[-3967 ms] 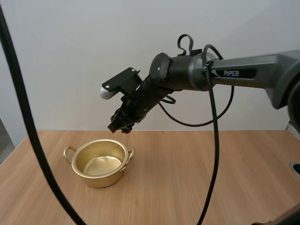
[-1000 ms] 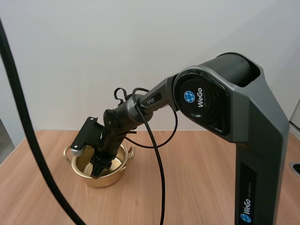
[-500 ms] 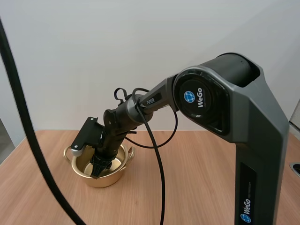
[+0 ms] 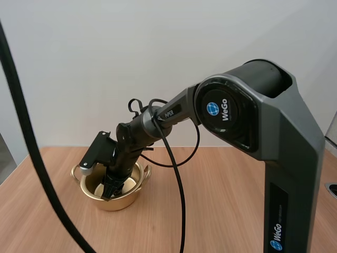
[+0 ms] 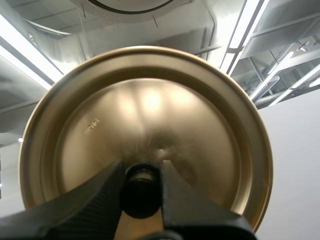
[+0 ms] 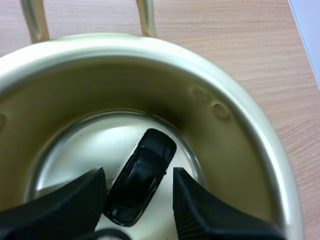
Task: Open the pot, put the car inside, and close it
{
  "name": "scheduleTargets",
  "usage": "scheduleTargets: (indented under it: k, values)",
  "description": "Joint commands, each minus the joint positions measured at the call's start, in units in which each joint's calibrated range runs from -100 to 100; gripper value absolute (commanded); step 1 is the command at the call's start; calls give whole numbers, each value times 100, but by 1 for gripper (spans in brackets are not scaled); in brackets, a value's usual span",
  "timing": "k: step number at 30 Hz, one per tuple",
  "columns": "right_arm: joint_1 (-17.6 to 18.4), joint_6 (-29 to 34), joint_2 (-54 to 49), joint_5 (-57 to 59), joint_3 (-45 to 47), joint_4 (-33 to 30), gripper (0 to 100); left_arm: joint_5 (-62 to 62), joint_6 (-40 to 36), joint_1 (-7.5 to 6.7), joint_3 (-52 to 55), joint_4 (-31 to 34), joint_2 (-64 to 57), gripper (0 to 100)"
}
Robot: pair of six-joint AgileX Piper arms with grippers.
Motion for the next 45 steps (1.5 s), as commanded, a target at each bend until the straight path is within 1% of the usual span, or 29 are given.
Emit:
scheduleTargets:
  k: [1, 5, 7, 8, 9, 11, 12, 13, 19, 22, 24, 25, 28, 29, 33, 36, 39, 41, 44, 45]
  values:
    - [-4, 1, 0, 5, -4, 7, 70, 6, -5, 5, -5, 2, -1, 0]
    - [-4, 1, -55, 5, -4, -47, 69, 6, -5, 5, -5, 2, -1, 0]
    - [-30, 1, -154, 5, -4, -57, 65, 6, -5, 5, -5, 2, -1, 0]
    - [-39, 1, -232, -18, -4, -68, 60, 6, -5, 5, -5, 2, -1, 0]
    - [-60, 1, -319, -37, -4, -82, 50, 24, -5, 5, -5, 2, -1, 0]
    - [-113, 1, -511, -96, -4, -92, 23, 45, -5, 5, -5, 2, -1, 0]
    - [-132, 1, -624, -137, -4, -92, 4, 82, -5, 5, -5, 2, -1, 0]
    - [-164, 1, -745, -198, -4, -92, 0, 139, -5, 5, 7, 2, -1, 0]
    - [-357, 1, -1421, -234, -4, 35, 0, 220, -5, 5, 7, 2, -1, 0]
    - [-616, 23, -2034, -234, -4, 393, 0, 261, -5, 5, 7, 2, -1, 0]
    - [-757, 23, -2235, -234, -4, 581, 0, 361, -5, 5, 7, 2, -1, 0]
    - [-1059, 23, -2573, -234, -4, 1004, 0, 434, -5, 5, 7, 2, 12, 0]
    - [-1503, 23, -3013, -183, 41, 1411, 0, 727, -87, 5, 7, -57, 12, 0]
    - [-1722, 23, -3185, -200, 72, 1595, 0, 772, -109, 5, 7, -108, 12, 0]
    - [-2343, 23, -3824, -732, 374, 2147, 0, 751, -117, 5, 7, -305, 12, 0]
    - [-2768, 23, -4370, -1259, 817, 2526, 0, 751, -117, 5, 21, -327, 12, 0]
    - [-3049, 23, -4931, -1766, 1388, 2739, 0, 806, -117, 5, 21, -327, 12, 0]
    - [-3116, 23, -5363, -2333, 1882, 2749, 0, 868, -117, 5, 21, -355, 12, 0]
    - [-3115, 23, -5992, -3296, 2619, 2749, 0, 1004, -117, 5, 21, -397, 12, 0]
    - [-3115, 23, -6160, -3422, 2804, 2749, 0, 1021, -117, 5, 21, -409, 12, 0]
